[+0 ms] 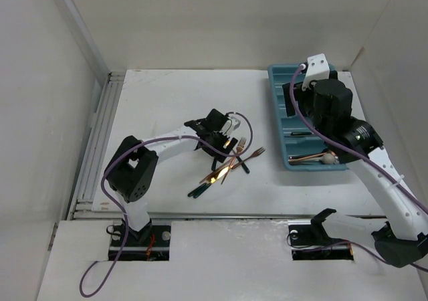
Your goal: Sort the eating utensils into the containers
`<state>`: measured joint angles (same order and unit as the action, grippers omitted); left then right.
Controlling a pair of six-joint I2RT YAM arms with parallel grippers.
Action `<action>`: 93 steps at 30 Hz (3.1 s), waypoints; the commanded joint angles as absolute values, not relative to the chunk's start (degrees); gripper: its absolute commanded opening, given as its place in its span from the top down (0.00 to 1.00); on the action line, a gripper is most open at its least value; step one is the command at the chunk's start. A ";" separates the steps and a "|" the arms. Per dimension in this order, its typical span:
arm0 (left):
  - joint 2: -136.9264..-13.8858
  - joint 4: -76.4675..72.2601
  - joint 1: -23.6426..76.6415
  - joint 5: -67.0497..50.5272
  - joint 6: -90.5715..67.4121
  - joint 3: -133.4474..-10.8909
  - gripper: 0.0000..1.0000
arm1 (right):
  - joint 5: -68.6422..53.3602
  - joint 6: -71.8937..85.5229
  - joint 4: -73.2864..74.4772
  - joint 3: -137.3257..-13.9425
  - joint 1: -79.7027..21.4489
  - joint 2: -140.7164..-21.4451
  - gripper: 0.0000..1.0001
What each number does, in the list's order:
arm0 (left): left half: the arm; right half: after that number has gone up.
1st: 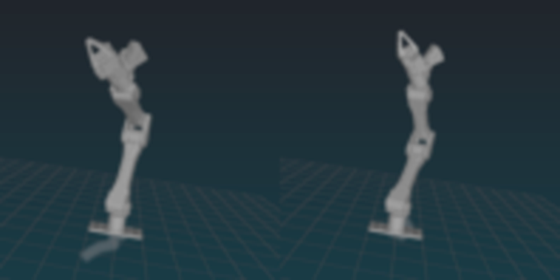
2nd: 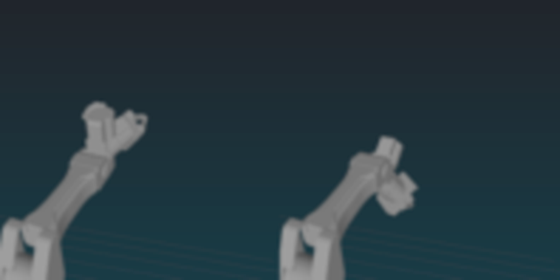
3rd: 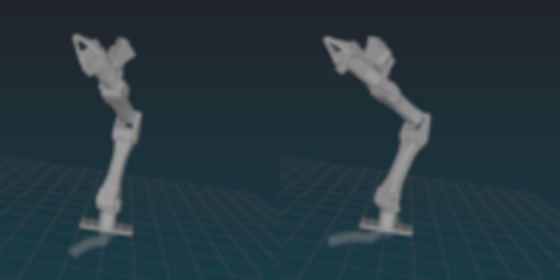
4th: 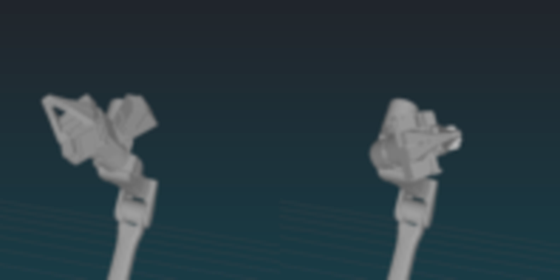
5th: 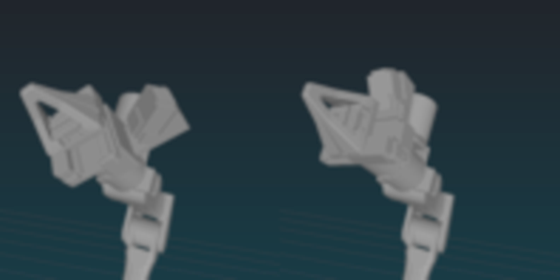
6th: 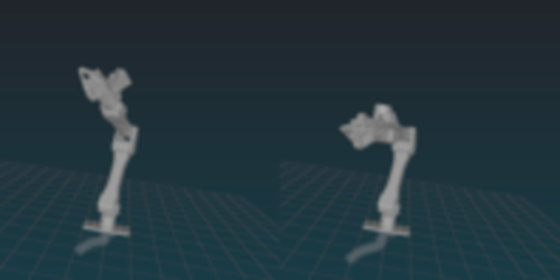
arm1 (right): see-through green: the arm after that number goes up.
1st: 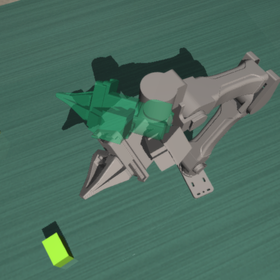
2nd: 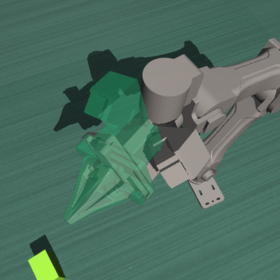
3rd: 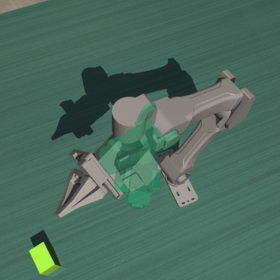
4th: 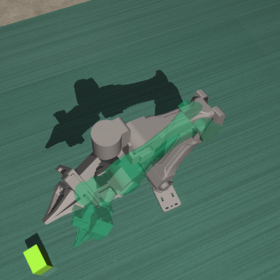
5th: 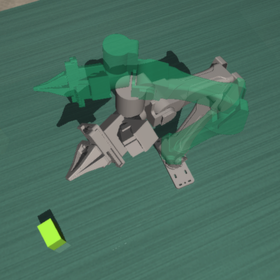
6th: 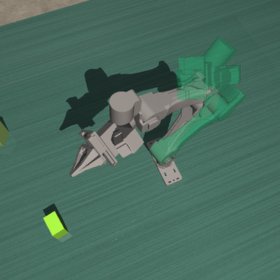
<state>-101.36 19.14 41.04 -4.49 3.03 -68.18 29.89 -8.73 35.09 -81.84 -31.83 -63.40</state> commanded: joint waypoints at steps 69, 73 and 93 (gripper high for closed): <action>-123.59 1.97 52.04 5.62 4.26 -117.29 0.21 | 42.63 -10.28 42.63 -84.99 -31.55 -48.59 0.09; -113.31 12.38 49.31 5.37 0.18 -100.33 0.22 | 37.46 -10.28 38.86 -83.06 -31.55 -50.36 0.09; -101.84 10.00 51.33 -10.20 12.04 -71.08 0.50 | 32.43 -0.89 41.91 -80.60 -31.55 -53.09 0.16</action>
<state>-100.79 10.85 51.13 -6.98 8.88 -67.68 32.10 -3.49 41.78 -80.53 -31.83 -55.09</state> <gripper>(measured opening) 0.490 0.847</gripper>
